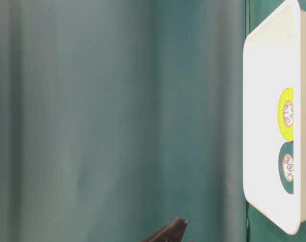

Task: Put the tape into the white case with the left arm.
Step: 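Withdraw the left gripper and move it over the blue tape roll, then lower the left gripper and close it on the blue tape rim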

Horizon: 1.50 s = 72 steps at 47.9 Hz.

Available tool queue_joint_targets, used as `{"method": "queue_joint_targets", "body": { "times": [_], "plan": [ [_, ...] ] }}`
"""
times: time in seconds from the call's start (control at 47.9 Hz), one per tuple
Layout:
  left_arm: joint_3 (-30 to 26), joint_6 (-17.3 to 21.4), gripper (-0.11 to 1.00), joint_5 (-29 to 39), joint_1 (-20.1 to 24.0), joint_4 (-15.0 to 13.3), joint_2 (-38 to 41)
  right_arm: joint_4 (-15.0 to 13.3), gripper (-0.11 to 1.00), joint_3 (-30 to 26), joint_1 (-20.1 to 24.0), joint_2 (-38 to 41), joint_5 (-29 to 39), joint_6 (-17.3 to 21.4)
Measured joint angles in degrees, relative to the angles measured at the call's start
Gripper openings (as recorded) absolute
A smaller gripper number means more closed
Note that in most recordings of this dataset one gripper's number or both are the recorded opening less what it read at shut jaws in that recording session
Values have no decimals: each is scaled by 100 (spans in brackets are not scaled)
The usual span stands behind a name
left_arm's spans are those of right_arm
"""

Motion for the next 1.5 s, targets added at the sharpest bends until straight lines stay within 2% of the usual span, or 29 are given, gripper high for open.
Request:
{"method": "queue_joint_targets", "body": {
  "times": [0.376,0.668,1.211,1.503],
  "plan": [
    [-712,26,89,-26,-26,9,1081,-9,-9,0,0,0,-9,0],
    [-1134,53,89,-26,-35,0,1459,-9,-9,0,0,0,-9,0],
    [-1564,44,89,-18,-35,0,1934,-9,-9,0,0,0,-9,0],
    [-1591,26,89,290,-35,0,2162,-9,-9,0,0,0,-9,0]
  ]
}}
